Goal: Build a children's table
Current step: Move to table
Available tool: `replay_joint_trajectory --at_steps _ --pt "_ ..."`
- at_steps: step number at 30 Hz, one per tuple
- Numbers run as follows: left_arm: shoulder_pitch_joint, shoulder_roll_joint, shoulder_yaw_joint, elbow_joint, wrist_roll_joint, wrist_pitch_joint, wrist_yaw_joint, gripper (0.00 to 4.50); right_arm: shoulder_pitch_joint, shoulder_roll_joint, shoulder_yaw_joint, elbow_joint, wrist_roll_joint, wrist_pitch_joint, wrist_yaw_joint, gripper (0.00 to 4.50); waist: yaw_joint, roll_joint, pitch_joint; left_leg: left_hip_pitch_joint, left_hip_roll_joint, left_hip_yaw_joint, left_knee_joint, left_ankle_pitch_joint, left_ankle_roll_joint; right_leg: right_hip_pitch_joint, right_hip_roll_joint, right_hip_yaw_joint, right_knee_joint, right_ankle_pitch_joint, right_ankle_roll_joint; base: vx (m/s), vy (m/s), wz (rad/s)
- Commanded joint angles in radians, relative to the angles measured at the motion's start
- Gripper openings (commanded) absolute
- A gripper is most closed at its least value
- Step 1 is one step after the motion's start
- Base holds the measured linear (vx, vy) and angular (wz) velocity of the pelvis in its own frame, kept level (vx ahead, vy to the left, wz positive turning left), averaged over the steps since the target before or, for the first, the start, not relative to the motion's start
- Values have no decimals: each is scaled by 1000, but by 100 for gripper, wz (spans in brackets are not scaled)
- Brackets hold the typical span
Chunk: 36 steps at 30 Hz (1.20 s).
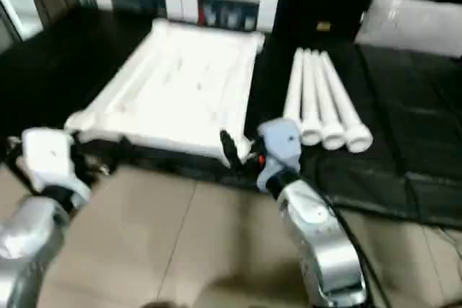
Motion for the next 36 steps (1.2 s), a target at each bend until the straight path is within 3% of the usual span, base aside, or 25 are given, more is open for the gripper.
replay_joint_trajectory --at_steps 1,5,6,8,11,12,13,14,16,17,18,19,20,21,23,25,26,27,28,29,30,32,33,34,36 --pt "-20 6 16 -11 7 -3 3 441 -7 -2 10 4 -5 -24 23 450 24 -25 -30 -69 59 -12 -36 -65 -41 69 -177 144 -181 -647 -135 136 -44 -4" --pt "-62 -2 22 38 6 -31 -15 441 -12 2 19 20 -18 -33 16 450 9 53 -56 30 147 -13 -232 -46 -14 32 -23 -10 -119 -253 -179 145 48 9" --pt "-61 1 19 43 6 -36 -19 441 -7 4 16 4 -23 -21 4 450 -57 69 -113 192 244 -147 -238 15 223 -112 -18 -57 48 -134 -60 188 104 4" --pt "-60 5 15 39 5 -34 -23 441 4 17 3 -40 -5 10 -17 450 -52 68 -98 161 244 -134 -217 141 359 -160 -46 -47 101 -66 48 172 69 5" --pt "-68 -24 12 53 29 -28 27 441 33 24 -27 -60 30 36 -29 450 -62 34 -84 112 195 -52 -236 108 358 -165 -54 -37 67 85 61 121 17 5" --pt "-69 -31 10 58 30 -33 31 441 42 34 -43 -62 49 60 -37 450 -43 -31 -73 24 60 40 -197 -162 184 -40 -100 48 -92 24 7 95 -33 4" --pt "-67 -36 5 58 29 -39 27 441 45 30 -49 -63 60 81 -32 450 -19 -62 -68 8 30 47 -66 -172 86 -2 -187 131 -178 -497 -25 82 -65 1" --pt "-67 -36 5 58 28 -40 26 441 45 29 -48 -63 59 81 -30 450 -10 -42 -69 -13 57 17 -41 -116 41 26 -234 140 -177 -616 -85 87 -49 -4" --pt "-58 -44 4 52 22 -48 19 441 51 10 -34 -62 39 69 -11 450 -7 -32 -73 -48 76 2 -36 -44 -43 42 -207 127 -162 -597 -172 92 -33 -6" --pt "-58 -44 4 51 21 -48 19 441 51 7 -31 -62 34 66 -9 450 -15 -18 -62 -1 74 15 -55 -77 -89 0 -148 158 -172 -582 -197 88 3 -20" --pt "-65 -41 3 51 18 -49 8 441 59 7 -29 -71 32 75 -15 450 -28 23 -47 72 112 40 -182 -174 -181 -51 -22 87 -146 -458 -154 88 3 -20" --pt "-72 -38 -1 51 18 -48 -1 441 65 9 -31 -77 29 74 -23 450 -39 68 -43 112 168 -5 -234 -296 -211 -110 11 47 -73 -395 -97 65 53 -45" --pt "-74 -37 -3 51 19 -49 -6 441 69 11 -32 -80 27 70 -27 450 -49 61 -57 166 270 -29 -290 -488 -241 -138 -27 -8 35 -198 -49 81 71 -52" --pt "-96 -31 -22 73 16 -51 -34 441 91 10 -48 -93 25 63 -37 450 -40 99 -63 170 279 -12 -306 -469 -234 -148 -50 -44 73 -17 -44 81 71 -52" --pt "-104 -28 -34 85 20 -56 -46 441 104 9 -57 -100 24 59 -43 450 -45 67 -59 172 255 80 -311 -420 -196 -150 -71 -79 45 116 -102 116 27 -55" --pt "-117 -28 -58 98 23 -59 -61 441 142 5 -87 -135 27 62 -61 450 -37 38 -70 164 144 149 -258 -434 -150 -83 -80 -21 -44 14 -185 129 -11 -64" --pt "-117 -28 -59 99 23 -59 -61 441 143 3 -88 -136 25 60 -61 450 6 1 -89 85 28 144 -95 -328 -106 48 -148 151 -132 -195 -345 171 -42 -58" --pt "-126 -30 -74 109 26 -52 -61 441 171 -25 -99 -161 4 39 -55 450 44 22 -86 70 40 110 -45 -272 -107 70 -210 215 -158 -237 -447 171 -42 -58" --pt "-126 -32 -79 110 30 -45 -58 441 180 -35 -103 -170 2 39 -47 450 37 1 -91 -66 46 39 21 -106 -142 148 -180 213 -105 -109 -465 214 -5 -63" --pt "-123 -40 -78 110 18 -27 -57 441 184 -43 -111 -176 2 37 -40 450 36 -4 -80 -115 57 2 20 11 -153 117 -179 144 -68 251 -422 184 -12 -70" --pt "-113 -25 -95 108 23 1 -75 441 175 -67 -115 -176 17 30 -4 450 24 27 -86 -60 44 -1 -28 199 -168 23 -135 29 -75 477 -311 184 -12 -70" --pt "-107 -13 -108 105 33 6 -87 441 170 -87 -113 -175 17 13 18 450 15 97 -84 -42 66 -8 -175 365 -53 -16 -80 -43 -102 326 -170 122 -21 -22" --pt "-79 -13 -101 83 6 0 -109 441 156 -89 -125 -168 42 16 35 450 8 135 -80 -39 117 -40 -219 297 -33 -18 -43 -58 -78 220 -102 125 -4 -15" --pt "-69 -16 -96 74 -4 0 -114 441 154 -87 -131 -169 56 22 40 450 -21 128 -100 -12 258 -116 -224 210 130 -43 -69 -19 9 103 -27 130 22 -12" --pt "-57 -8 -90 53 -29 7 -139 441 149 -94 -129 -185 78 27 63 450 -20 99 -109 -10 229 -107 -195 290 190 -67 -134 25 -8 240 -59 78 2 1"
